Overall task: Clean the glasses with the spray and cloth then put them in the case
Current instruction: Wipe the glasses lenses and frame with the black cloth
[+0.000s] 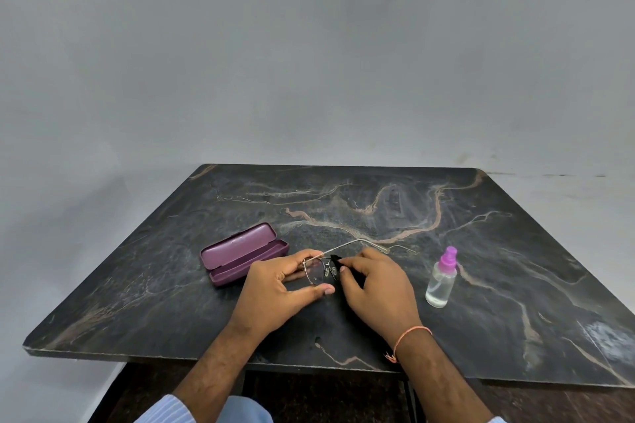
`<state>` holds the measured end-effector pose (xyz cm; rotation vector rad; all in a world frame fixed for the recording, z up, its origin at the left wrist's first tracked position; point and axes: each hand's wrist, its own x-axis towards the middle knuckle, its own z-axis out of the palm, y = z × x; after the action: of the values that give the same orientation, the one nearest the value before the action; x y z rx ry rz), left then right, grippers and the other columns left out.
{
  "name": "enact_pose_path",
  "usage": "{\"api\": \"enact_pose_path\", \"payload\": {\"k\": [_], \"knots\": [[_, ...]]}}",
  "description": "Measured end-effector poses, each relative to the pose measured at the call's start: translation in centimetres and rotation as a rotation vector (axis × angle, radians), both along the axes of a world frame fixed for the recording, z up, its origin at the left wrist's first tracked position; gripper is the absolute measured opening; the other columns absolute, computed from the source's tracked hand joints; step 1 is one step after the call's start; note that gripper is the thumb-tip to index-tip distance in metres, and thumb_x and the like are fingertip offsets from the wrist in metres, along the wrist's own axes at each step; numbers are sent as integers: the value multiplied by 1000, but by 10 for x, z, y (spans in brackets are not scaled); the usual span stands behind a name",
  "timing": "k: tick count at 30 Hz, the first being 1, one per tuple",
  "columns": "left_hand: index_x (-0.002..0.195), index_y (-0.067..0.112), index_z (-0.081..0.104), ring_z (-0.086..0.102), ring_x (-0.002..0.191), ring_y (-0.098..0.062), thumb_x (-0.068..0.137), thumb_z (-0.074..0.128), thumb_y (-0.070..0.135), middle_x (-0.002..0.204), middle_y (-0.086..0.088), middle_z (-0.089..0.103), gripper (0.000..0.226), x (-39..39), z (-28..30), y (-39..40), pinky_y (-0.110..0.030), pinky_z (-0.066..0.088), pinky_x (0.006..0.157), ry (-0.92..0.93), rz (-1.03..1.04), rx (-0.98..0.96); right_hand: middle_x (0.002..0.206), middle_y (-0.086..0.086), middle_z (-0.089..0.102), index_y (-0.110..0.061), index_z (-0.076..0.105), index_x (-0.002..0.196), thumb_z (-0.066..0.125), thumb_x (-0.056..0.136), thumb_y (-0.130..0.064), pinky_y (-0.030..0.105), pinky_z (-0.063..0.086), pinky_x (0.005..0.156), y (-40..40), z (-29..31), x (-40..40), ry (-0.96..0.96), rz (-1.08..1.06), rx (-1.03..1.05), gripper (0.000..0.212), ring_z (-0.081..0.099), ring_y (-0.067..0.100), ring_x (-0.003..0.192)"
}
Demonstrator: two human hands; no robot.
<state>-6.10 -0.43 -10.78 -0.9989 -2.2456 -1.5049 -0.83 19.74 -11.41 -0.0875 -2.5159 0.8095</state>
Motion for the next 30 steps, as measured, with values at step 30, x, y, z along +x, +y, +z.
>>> {"api": "enact_pose_path", "payload": {"k": [30], "knots": [[128, 17, 80, 78, 114, -1, 72, 101, 26, 116, 13, 84, 61, 0, -2, 0, -19, 60, 101, 22, 63, 90, 96, -17, 73, -37, 84, 110, 62, 90, -44, 30, 55, 72, -4, 3, 7, 8, -73, 61, 30, 69, 6, 89]]}}
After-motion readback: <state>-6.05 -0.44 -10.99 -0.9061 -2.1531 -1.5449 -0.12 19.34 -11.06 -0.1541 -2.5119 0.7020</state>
